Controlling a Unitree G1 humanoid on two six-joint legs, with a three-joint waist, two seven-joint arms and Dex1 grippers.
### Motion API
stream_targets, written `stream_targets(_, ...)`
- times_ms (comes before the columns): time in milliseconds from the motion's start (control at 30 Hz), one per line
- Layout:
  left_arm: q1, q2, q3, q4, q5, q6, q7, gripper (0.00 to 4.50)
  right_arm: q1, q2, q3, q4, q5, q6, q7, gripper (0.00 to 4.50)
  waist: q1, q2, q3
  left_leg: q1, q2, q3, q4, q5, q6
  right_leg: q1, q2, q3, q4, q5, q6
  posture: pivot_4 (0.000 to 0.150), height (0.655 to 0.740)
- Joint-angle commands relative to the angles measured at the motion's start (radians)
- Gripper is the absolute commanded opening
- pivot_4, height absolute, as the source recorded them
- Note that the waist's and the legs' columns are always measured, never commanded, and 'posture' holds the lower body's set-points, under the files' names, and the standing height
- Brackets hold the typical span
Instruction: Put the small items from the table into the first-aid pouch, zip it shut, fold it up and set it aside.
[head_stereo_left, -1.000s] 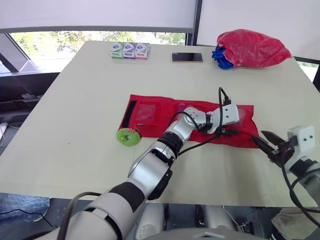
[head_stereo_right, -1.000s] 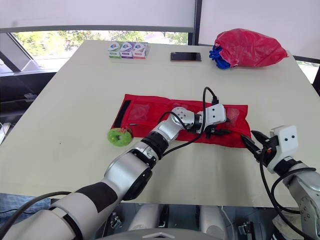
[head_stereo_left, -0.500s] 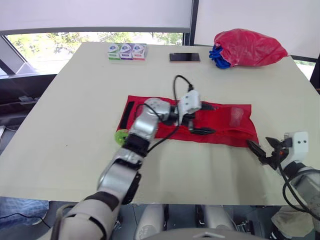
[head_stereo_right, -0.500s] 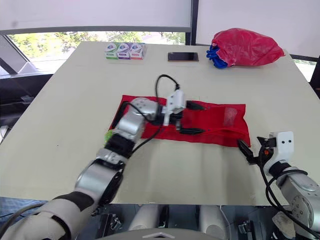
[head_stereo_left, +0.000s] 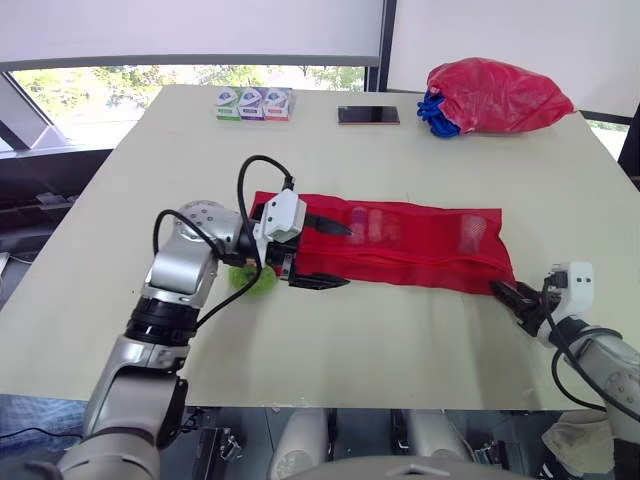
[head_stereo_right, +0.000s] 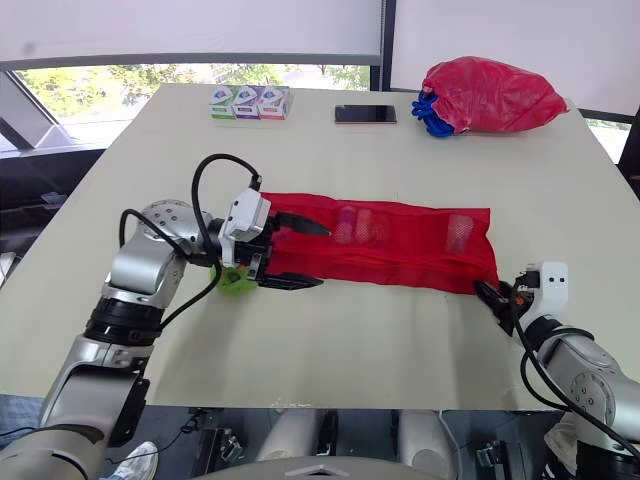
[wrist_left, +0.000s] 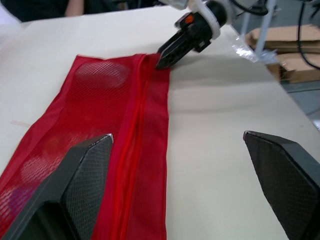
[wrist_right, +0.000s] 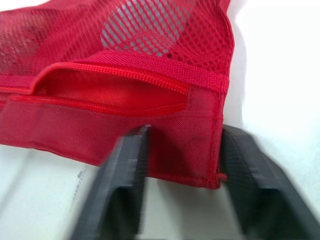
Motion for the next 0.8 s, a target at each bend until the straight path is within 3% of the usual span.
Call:
stream_targets(33, 0.036, 0.033, 0.051, -0.125, -0.064, 0.055, 0.045, 4.50, 0.013, -0.064, -0.015, 0.008, -0.016, -0.008, 0.031, 0.11, 0.001, 0.000, 0.000, 0.000, 0.000, 0.000, 0.000, 0.000, 0.000, 0.000, 0.000, 0.000, 0.000, 0.000, 0.000, 0.150, 0.7400)
stream_targets(333, 0.105, 0.080, 0.092, -0.245, -0.122, 0.137, 0.121, 4.50, 0.003, -0.293, -0.061, 0.240, -0.211, -0.139, 0.031, 0.03, 0.015, -0.001, 0.000, 0.000, -0.001, 0.003, 0.000, 0.000, 0.000, 0.000, -0.001, 0.002, -0.001, -0.002, -0.002, 0.150, 0.7400)
stream_targets(600, 0.138, 0.107, 0.100, -0.295, -0.152, 0.174, 0.164, 4.50, -0.003, -0.362, -0.071, 0.326, -0.249, -0.187, 0.081, 0.03, 0.025, -0.001, 0.000, 0.000, -0.001, 0.004, 0.000, 0.000, 0.000, 0.000, 0.000, 0.003, -0.001, -0.002, -0.002, 0.150, 0.7400)
stream_targets(633, 0.140, 0.109, 0.101, -0.297, -0.154, 0.177, 0.169, 4.50, 0.006, -0.365, -0.073, 0.315, -0.244, -0.187, 0.096, 0.65, 0.025, -0.001, 0.000, 0.000, -0.001, 0.004, 0.000, 0.000, 0.000, 0.000, 0.000, 0.004, -0.001, -0.002, -0.002, 0.150, 0.7400)
stream_targets(800, 0.168, 0.134, 0.106, -0.289, -0.160, 0.198, 0.187, 4.50, 0.082, -0.378, -0.118, 0.247, -0.207, -0.252, 0.222, 2.49, 0.022, -0.001, 0.000, 0.001, 0.000, 0.004, 0.000, 0.000, 0.000, 0.000, 0.001, 0.004, -0.001, -0.002, -0.002, 0.150, 0.7400)
